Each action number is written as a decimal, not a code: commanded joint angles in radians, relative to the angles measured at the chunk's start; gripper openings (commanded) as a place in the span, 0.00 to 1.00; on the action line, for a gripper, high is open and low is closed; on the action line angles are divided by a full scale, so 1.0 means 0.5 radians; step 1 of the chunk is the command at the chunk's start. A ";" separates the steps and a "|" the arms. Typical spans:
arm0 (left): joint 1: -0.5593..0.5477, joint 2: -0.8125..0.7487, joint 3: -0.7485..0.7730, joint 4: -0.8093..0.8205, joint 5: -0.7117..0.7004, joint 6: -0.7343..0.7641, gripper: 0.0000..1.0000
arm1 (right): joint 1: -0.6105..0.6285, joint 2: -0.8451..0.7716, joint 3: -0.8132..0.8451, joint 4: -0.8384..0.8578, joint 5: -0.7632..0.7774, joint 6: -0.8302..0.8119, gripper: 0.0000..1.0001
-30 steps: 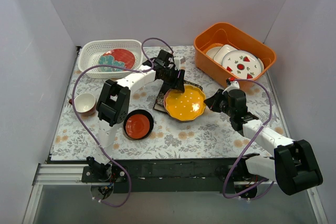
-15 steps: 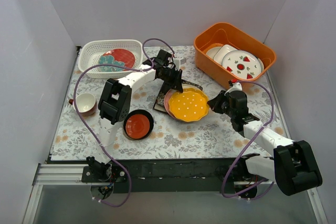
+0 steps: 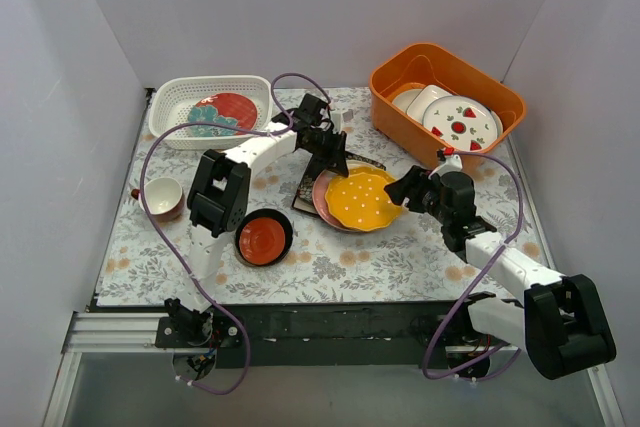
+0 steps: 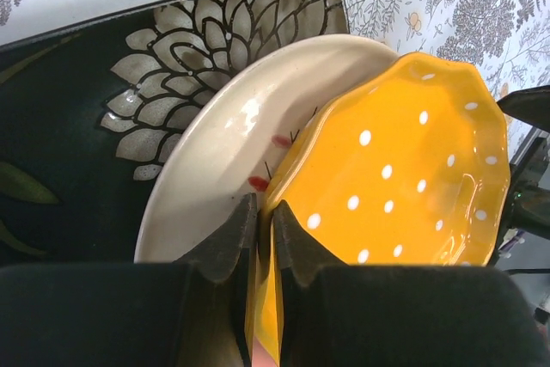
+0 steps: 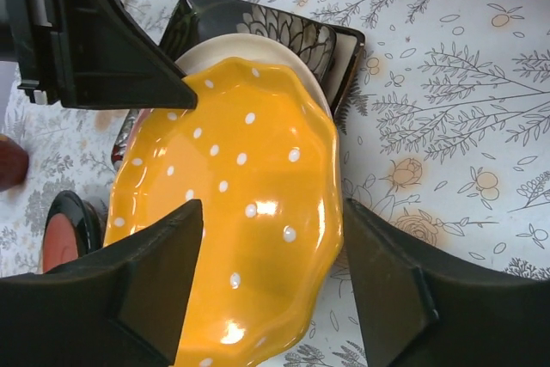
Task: Place the plates into the plastic bin on the countertop
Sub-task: Pick up the plate at the center of the board, then place the plate in the plastic bin.
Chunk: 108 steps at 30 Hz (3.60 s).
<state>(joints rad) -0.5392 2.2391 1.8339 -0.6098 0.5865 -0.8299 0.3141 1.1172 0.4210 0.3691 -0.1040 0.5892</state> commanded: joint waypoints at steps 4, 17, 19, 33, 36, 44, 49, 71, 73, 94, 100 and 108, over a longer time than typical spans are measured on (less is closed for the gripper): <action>0.100 -0.189 0.072 0.014 0.048 -0.178 0.00 | 0.004 -0.099 0.005 0.139 -0.059 0.021 0.79; 0.213 -0.361 0.020 0.100 0.137 -0.233 0.00 | 0.004 -0.142 -0.032 0.161 -0.041 0.037 0.83; 0.232 -0.373 0.017 0.097 0.149 -0.242 0.00 | 0.004 -0.154 -0.044 0.164 -0.034 0.043 0.85; 0.397 -0.471 -0.023 0.186 0.272 -0.331 0.00 | 0.004 -0.142 -0.063 0.201 -0.038 0.046 0.91; 0.437 -0.484 -0.026 0.195 0.281 -0.347 0.00 | 0.004 -0.124 -0.060 0.207 -0.044 0.046 0.91; 0.517 -0.505 -0.048 0.226 0.275 -0.374 0.00 | 0.004 -0.130 -0.084 0.271 -0.065 0.040 0.97; 0.560 -0.536 -0.097 0.290 0.260 -0.420 0.00 | 0.004 -0.133 -0.096 0.290 -0.071 0.033 0.98; 0.956 -0.662 -0.284 0.667 0.254 -0.770 0.00 | 0.004 0.057 -0.075 0.443 -0.191 0.079 0.98; 0.974 -0.649 -0.278 0.680 0.220 -0.800 0.00 | 0.001 0.094 -0.066 0.455 -0.206 0.089 0.98; 1.342 -0.631 -0.281 0.870 -0.038 -1.126 0.00 | 0.004 0.238 -0.026 0.560 -0.363 0.138 0.98; 1.453 -0.637 -0.262 0.870 -0.172 -1.172 0.00 | 0.004 0.235 -0.017 0.541 -0.360 0.135 0.98; 1.535 -0.613 -0.201 0.851 -0.338 -1.190 0.00 | 0.007 0.208 -0.004 0.501 -0.347 0.116 0.98</action>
<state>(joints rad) 0.2119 2.0632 1.6707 -0.2596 0.4023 -1.3685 0.3145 1.2388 0.3737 0.5964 -0.2726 0.6548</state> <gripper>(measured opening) 0.065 0.982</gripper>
